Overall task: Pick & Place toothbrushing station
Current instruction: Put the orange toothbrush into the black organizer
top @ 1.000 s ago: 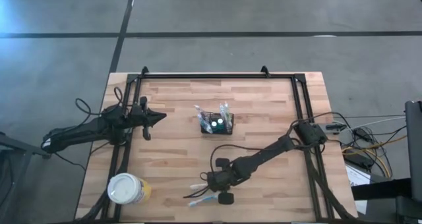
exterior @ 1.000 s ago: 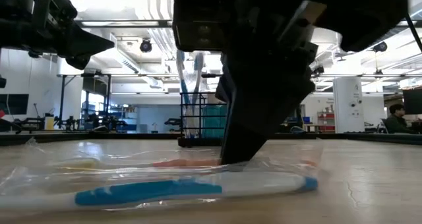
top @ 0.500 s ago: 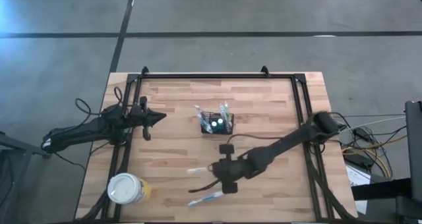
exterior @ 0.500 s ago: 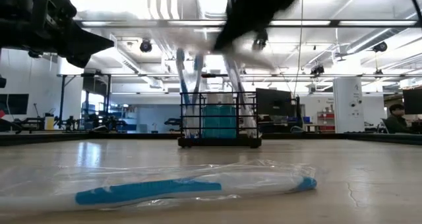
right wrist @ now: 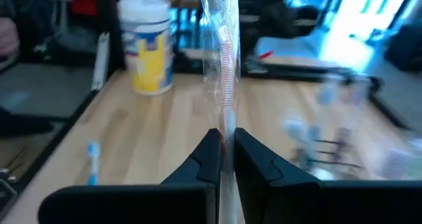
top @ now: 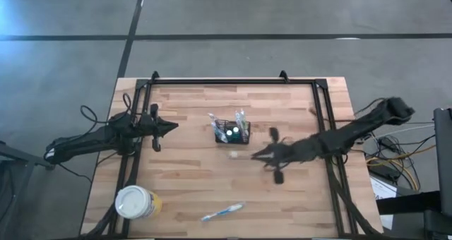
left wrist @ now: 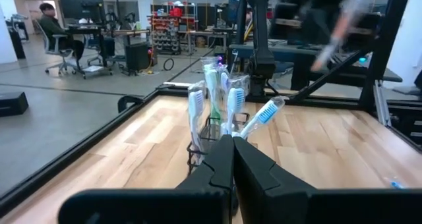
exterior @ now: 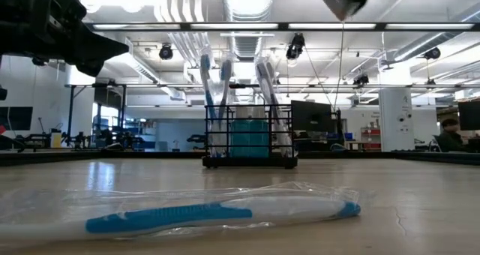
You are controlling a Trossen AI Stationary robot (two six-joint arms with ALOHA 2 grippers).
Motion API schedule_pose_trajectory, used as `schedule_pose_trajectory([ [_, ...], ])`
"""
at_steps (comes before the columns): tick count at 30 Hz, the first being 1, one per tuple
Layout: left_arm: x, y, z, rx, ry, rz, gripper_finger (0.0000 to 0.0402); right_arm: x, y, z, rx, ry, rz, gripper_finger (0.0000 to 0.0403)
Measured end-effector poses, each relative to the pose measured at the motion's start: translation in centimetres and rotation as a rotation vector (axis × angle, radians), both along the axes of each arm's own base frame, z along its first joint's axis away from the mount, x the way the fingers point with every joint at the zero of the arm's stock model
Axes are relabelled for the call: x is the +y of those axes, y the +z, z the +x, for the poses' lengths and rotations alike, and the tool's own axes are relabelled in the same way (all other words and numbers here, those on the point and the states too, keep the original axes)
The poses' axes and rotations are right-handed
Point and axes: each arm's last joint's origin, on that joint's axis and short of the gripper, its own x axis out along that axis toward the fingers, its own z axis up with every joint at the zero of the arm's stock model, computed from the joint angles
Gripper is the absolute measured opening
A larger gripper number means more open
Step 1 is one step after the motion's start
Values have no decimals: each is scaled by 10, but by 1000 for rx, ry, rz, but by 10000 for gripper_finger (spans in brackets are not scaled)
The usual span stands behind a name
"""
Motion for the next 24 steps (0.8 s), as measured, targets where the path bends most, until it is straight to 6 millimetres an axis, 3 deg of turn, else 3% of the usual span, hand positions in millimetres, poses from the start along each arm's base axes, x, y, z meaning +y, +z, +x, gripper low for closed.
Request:
schedule_pose_trajectory([
  [6, 0, 1, 0, -4, -1, 62, 7, -34, -6, -60, -173, -22, 21, 21],
  [13, 0, 5, 0, -55, 2, 77, 7, -63, -30, -117, -362, -22, 52, 22],
  [18, 0, 8, 0, -87, 3, 73, 7, -71, -53, -137, -435, -40, 75, 23],
  [24, 0, 8, 0, -97, 2, 24, 7, -74, -71, -147, -489, -47, 76, 24],
])
